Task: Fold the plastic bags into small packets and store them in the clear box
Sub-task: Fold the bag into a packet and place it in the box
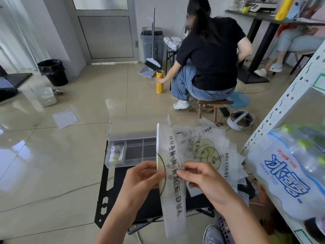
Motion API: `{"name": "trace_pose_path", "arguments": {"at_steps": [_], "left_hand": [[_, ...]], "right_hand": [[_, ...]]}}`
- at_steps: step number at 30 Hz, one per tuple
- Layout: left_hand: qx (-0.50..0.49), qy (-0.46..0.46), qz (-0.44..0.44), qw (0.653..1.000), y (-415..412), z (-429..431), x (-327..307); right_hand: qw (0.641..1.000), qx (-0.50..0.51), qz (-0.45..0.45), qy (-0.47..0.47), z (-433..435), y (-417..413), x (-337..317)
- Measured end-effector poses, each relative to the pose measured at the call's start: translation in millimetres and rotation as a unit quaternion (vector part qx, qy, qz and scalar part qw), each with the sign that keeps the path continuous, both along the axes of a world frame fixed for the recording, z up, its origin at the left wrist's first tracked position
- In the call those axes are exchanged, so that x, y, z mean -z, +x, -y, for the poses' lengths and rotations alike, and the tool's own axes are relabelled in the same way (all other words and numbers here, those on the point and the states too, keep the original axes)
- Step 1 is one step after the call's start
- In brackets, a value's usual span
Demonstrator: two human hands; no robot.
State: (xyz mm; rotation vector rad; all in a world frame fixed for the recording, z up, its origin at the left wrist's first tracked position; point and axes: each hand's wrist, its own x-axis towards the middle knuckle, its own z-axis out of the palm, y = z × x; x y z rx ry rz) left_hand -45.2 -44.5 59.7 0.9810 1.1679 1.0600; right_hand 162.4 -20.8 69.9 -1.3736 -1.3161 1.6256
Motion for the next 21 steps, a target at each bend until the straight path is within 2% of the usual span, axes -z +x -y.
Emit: {"name": "trace_pose_path", "arguments": {"at_steps": [5, 10, 16, 21], "left_hand": [[-0.019, -0.013, 0.006, 1.000, 0.7, -1.2, -0.2], [0.023, -0.060, 0.079, 0.995, -4.7, -1.8, -0.1], [0.026, -0.009, 0.074, 0.997, -3.3, 0.3, 1.2], [0.036, 0.057, 0.056, 0.996, -2.5, 0.9, -1.5]], "right_hand": [[1.000, -0.010, 0.010, 0.025, 0.9, 1.7, -0.8], [0.999, -0.012, 0.006, 0.030, 1.3, 0.8, -0.6], [0.999, -0.010, -0.032, -0.005, -0.4, -5.4, 0.4], [0.987, -0.005, -0.145, -0.071, -1.5, -12.5, 1.6]]}}
